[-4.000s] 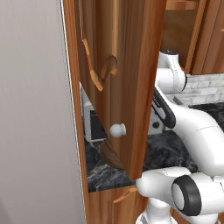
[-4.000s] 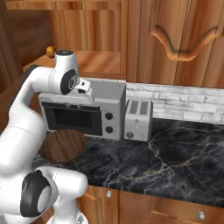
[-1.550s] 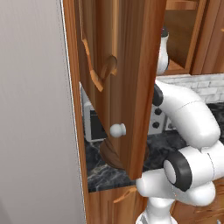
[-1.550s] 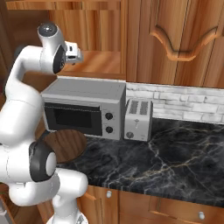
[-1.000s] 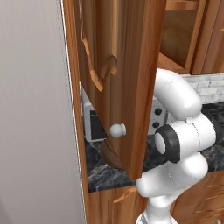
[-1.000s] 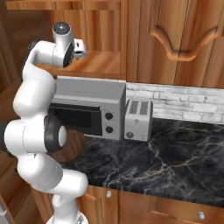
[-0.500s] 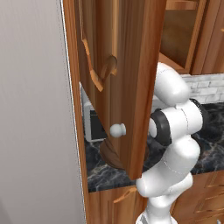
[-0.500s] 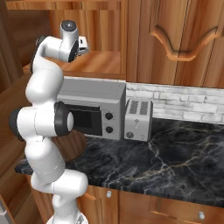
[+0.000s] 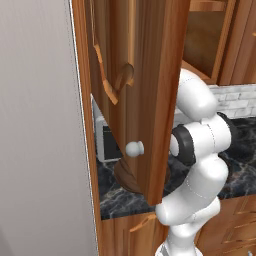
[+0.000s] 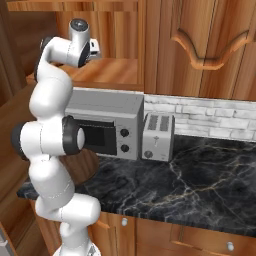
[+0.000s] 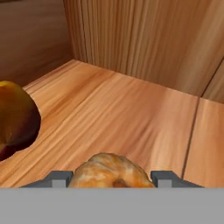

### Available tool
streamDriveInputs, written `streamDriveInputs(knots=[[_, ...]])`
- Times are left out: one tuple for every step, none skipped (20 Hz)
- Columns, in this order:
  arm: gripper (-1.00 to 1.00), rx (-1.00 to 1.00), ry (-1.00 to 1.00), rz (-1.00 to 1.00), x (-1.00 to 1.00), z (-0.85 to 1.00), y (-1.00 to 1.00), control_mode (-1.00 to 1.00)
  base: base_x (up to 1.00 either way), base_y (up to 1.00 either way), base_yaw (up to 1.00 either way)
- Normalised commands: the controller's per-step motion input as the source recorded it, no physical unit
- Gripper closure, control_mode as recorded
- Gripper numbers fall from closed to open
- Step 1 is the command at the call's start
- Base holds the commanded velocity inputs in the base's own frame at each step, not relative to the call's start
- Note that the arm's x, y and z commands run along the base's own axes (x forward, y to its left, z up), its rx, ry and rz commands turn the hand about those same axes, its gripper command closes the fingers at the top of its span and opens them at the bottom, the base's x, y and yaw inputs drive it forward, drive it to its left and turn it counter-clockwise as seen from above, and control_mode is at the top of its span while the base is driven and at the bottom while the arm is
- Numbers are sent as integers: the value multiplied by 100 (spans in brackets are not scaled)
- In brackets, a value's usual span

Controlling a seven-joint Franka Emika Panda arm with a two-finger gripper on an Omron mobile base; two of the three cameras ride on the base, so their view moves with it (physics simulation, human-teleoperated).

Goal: Pick the tangerine from the cabinet and place it in the bowl. Then pick the bowl and place it in the sink. Then turn on the sink facuet.

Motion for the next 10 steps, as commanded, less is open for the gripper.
streamDriveInputs(knots=[[100, 0, -8, 0, -34, -10, 0, -100, 0, 0, 0], [100, 0, -9, 0, -42, -10, 0, -100, 0, 0, 0], [100, 0, -11, 0, -53, -9, 0, -100, 0, 0, 0], [100, 0, -11, 0, -64, -10, 0, -100, 0, 0, 0], [100, 0, -12, 0, -73, -10, 0, -100, 0, 0, 0], [100, 0, -12, 0, -78, -10, 0, -100, 0, 0, 0], [100, 0, -9, 1, -75, -8, 0, -100, 0, 0, 0], [100, 0, -7, 1, -70, -6, -3, -100, 0, 0, 0], [100, 0, -7, 1, -73, -5, 0, -100, 0, 0, 0], [100, 0, -4, 1, -79, 0, 0, -100, 0, 0, 0]])
